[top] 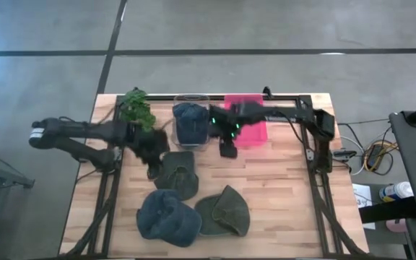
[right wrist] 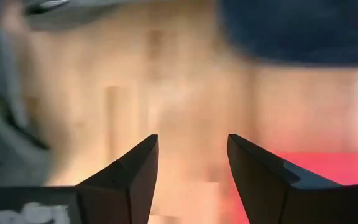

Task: Pick & Place hat
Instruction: Put the blue cap into the transparent bin

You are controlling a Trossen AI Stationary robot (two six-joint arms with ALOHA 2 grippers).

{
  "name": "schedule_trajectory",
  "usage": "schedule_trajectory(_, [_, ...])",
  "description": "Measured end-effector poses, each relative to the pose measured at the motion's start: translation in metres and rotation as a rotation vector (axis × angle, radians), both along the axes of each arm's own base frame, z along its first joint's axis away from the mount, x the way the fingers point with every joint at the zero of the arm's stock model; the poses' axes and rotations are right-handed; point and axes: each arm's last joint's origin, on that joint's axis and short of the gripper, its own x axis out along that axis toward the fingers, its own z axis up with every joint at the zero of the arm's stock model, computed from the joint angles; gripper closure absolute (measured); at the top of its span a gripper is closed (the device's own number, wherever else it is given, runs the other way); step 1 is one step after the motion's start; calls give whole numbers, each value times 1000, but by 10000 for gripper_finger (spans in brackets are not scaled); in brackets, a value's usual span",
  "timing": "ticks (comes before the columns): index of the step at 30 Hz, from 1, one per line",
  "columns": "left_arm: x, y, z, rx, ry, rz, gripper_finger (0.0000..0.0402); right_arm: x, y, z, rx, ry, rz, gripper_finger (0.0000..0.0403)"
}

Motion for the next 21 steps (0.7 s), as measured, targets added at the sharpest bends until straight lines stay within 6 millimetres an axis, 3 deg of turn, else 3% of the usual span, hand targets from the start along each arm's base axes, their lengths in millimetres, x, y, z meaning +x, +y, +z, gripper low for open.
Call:
schedule_trajectory(10, [-6, -68, -22, -72, 230, 336, 262, -51, 108, -13, 140, -123, -171, 216])
schedule_trajectory(16, [-17, -97, -45, 37, 459, 383, 262, -81, 167, -17, 168, -174, -276, 216])
schedule_trajectory(21, [-13, -115, -59, 80, 487, 379, 262, -98, 206, -23, 170, -194, -336, 216])
